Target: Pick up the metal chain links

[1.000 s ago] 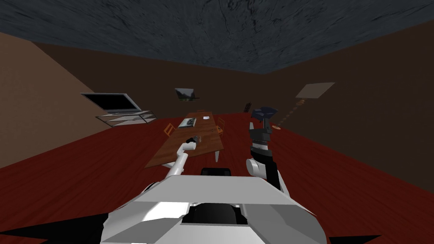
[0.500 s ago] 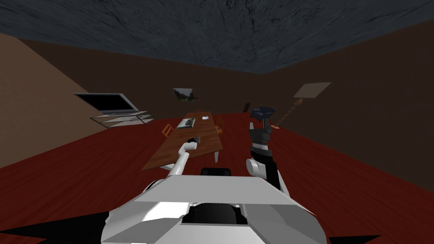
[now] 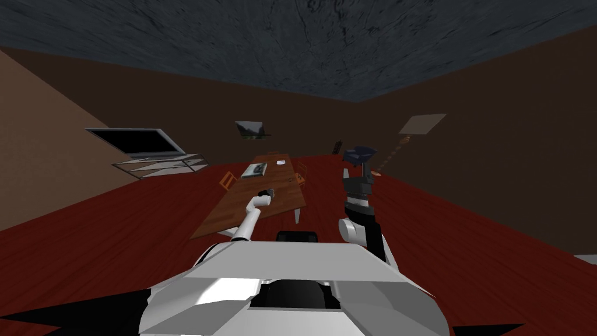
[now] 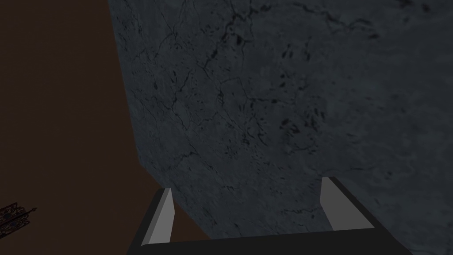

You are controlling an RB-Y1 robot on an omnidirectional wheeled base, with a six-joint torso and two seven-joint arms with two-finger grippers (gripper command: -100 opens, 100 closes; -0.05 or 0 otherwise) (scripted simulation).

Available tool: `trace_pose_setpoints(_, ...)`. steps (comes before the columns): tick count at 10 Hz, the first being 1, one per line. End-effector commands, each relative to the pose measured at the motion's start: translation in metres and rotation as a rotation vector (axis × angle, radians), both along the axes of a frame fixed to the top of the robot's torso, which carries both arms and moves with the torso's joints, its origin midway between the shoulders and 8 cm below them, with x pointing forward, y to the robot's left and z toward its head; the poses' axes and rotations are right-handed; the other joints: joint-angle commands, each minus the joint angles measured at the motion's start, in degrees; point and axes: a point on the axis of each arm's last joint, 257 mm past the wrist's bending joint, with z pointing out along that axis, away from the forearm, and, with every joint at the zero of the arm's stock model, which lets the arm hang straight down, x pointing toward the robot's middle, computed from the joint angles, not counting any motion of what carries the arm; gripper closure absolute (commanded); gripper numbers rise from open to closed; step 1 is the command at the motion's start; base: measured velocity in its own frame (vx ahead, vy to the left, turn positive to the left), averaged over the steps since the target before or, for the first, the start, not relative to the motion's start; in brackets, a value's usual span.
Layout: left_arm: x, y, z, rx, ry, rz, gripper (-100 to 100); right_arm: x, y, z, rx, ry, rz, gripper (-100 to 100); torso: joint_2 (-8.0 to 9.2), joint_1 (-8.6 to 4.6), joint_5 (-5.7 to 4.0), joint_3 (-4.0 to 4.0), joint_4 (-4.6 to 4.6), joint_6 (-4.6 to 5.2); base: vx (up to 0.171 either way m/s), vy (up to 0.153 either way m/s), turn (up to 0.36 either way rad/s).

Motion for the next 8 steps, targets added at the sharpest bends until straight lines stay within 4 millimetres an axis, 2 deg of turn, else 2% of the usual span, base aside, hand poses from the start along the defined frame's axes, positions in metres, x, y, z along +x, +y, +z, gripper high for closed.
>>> trace_pose_setpoints(1,0.0013,0.0033,-0.0029,0.000,-0.001,0.007,-100,0.0000,0.0000,0.0000,0.000,0.000,0.000,0,0.00,0.00,0.00,0.00,0.00,0.00,-0.002,0.004,-0.041)
trace_pose_setpoints(5,0.0034,0.0073,-0.0066,-0.001,0.000,0.016,-100,0.0000,0.0000,0.0000,0.000,0.000,0.000,0,-0.08,0.04,0.02,-0.05,-0.02,0.01,-0.001,0.004,-0.031)
trace_pose_setpoints(6,0.0037,0.0075,-0.0066,-0.001,-0.001,0.016,100,0.0000,0.0000,0.0000,0.000,0.000,0.000,0,-0.08,0.03,0.02,-0.05,-0.02,0.00,0.000,0.000,0.000)
trace_pose_setpoints(8,0.0028,0.0074,-0.0075,-0.002,0.002,0.017,100,0.0000,0.0000,0.0000,0.000,0.000,0.000,0,-0.06,0.00,0.00,-0.02,0.01,0.00,0.000,0.000,0.000)
